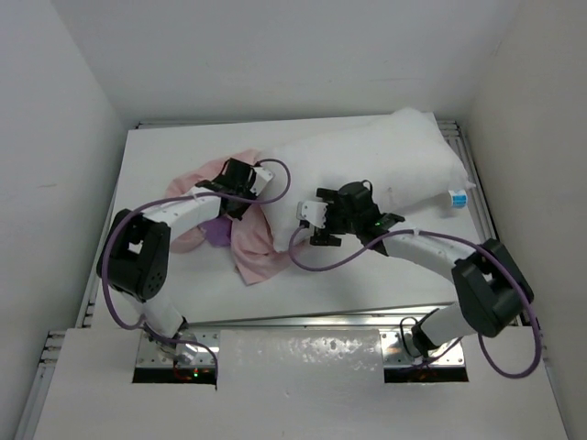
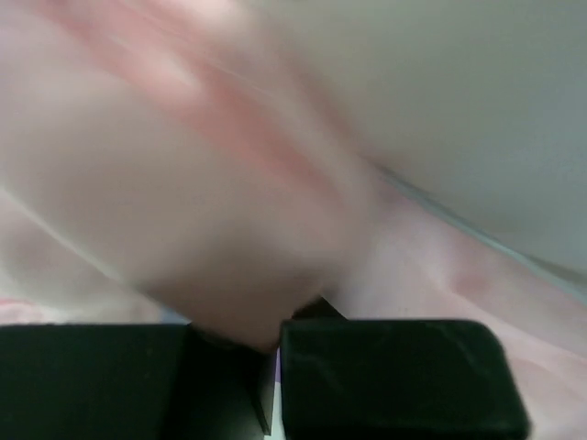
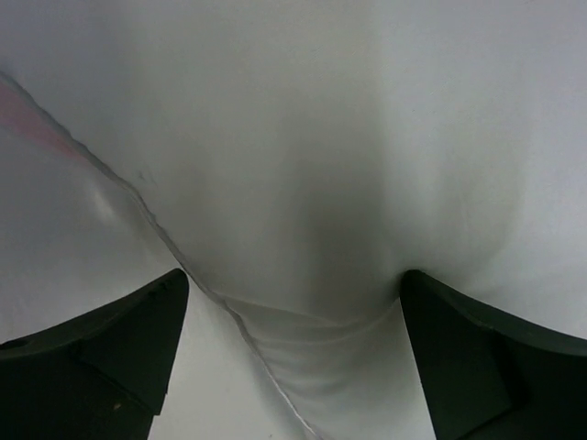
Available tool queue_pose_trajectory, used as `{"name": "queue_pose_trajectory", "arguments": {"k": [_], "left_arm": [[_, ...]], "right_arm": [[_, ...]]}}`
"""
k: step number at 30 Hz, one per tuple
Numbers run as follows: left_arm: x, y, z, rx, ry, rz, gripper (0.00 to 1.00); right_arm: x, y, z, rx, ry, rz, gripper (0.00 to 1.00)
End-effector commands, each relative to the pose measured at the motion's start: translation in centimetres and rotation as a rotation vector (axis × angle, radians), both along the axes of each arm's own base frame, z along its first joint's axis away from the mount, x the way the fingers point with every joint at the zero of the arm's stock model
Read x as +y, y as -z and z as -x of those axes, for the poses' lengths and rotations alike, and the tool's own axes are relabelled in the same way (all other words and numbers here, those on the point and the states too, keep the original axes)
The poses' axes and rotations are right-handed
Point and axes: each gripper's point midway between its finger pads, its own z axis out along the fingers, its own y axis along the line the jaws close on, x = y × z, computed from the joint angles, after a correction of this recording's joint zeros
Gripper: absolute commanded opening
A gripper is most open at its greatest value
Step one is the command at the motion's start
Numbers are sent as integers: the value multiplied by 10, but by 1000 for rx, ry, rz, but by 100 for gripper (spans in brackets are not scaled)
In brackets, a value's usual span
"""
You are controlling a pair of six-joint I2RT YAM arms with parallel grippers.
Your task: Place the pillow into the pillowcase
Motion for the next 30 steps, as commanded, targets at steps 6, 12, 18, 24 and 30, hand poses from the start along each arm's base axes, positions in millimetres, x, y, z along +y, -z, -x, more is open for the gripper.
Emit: {"name": "queue_pose_trajectory", "arguments": {"k": [6,12,18,24,30], "left_arm": [[-27,-72,24,-27,122,178,0],[-50,-97,49,57,236,285,0],[-76,-144,64,91,378,407,0],[-79,-161,63,76,391,420,0],[-90,-192,60,35,399,507,0]], "right_arm": [[17,-20,-54,-84,212,-93,40],[49,-47,-59,66,239,-259,0],[78,-120,-53,117,262,-664,0],[75,-193,-68,85,375,-999,0],[84,-191,-94,169,488,-1031,0]]}}
